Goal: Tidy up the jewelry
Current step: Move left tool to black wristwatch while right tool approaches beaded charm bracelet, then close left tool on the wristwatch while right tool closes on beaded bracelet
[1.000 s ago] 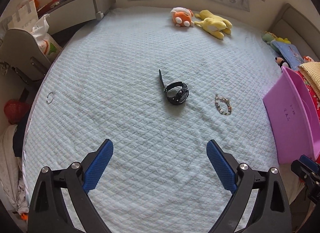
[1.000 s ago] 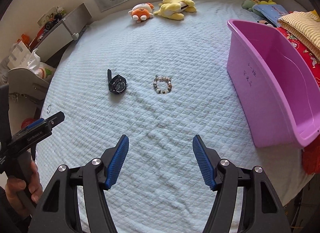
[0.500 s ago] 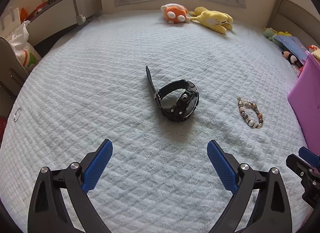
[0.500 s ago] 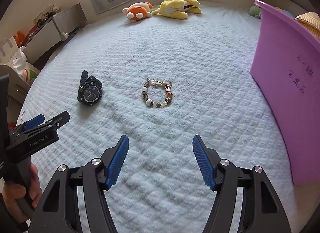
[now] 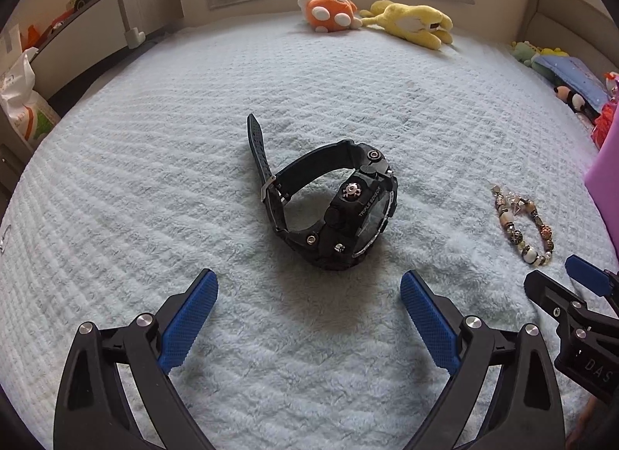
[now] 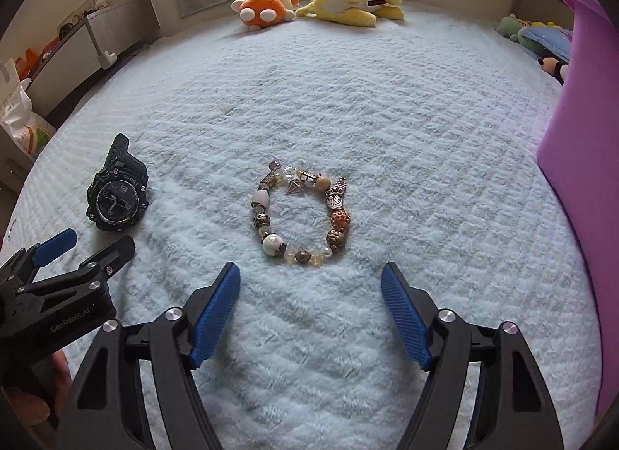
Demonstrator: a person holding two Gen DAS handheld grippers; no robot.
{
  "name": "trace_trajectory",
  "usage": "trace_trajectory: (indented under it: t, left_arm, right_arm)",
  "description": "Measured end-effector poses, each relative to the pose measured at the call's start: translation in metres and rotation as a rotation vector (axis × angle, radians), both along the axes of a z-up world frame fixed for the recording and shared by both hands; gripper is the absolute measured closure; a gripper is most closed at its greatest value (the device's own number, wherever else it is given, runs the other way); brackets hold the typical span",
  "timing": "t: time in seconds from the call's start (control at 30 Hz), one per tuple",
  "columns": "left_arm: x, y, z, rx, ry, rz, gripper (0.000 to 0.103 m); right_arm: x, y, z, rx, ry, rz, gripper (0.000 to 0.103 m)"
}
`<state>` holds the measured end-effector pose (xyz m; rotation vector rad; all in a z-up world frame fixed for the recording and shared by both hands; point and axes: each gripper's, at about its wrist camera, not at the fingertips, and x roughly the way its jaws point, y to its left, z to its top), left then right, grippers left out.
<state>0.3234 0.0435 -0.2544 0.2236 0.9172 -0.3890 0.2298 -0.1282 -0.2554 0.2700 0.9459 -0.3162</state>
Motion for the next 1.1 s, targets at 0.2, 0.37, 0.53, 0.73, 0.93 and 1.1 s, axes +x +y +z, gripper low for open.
trace_trajectory:
  t: [0.2,0.37,0.53,0.73,0.93,1.1]
  left_arm:
    - [0.01,-0.005,-0.003,-0.004,0.009,-0.003,0.008]
    - [0.021,-0.012,-0.002,-0.003,0.009,-0.005,0.007]
    - [0.029,-0.019,-0.001,0.006,0.0,-0.011,0.006]
    - [0.037,-0.025,-0.002,0.016,-0.003,-0.003,0.006]
    - [0.045,-0.033,-0.003,0.03,-0.004,0.003,0.006]
    - [0.046,-0.031,-0.001,0.0,0.011,-0.017,0.019]
  right_arm:
    - [0.013,-0.002,-0.005,-0.028,-0.009,-0.003,0.028]
    - [0.025,-0.005,-0.008,-0.055,-0.009,0.005,0.028]
    - [0.031,-0.005,-0.011,-0.076,0.0,0.014,0.027]
    - [0.038,-0.003,-0.013,-0.098,0.013,0.014,0.025]
    - [0.041,-0.003,-0.014,-0.105,0.022,0.023,0.024]
    - [0.04,-0.002,-0.012,-0.101,0.021,0.037,0.029]
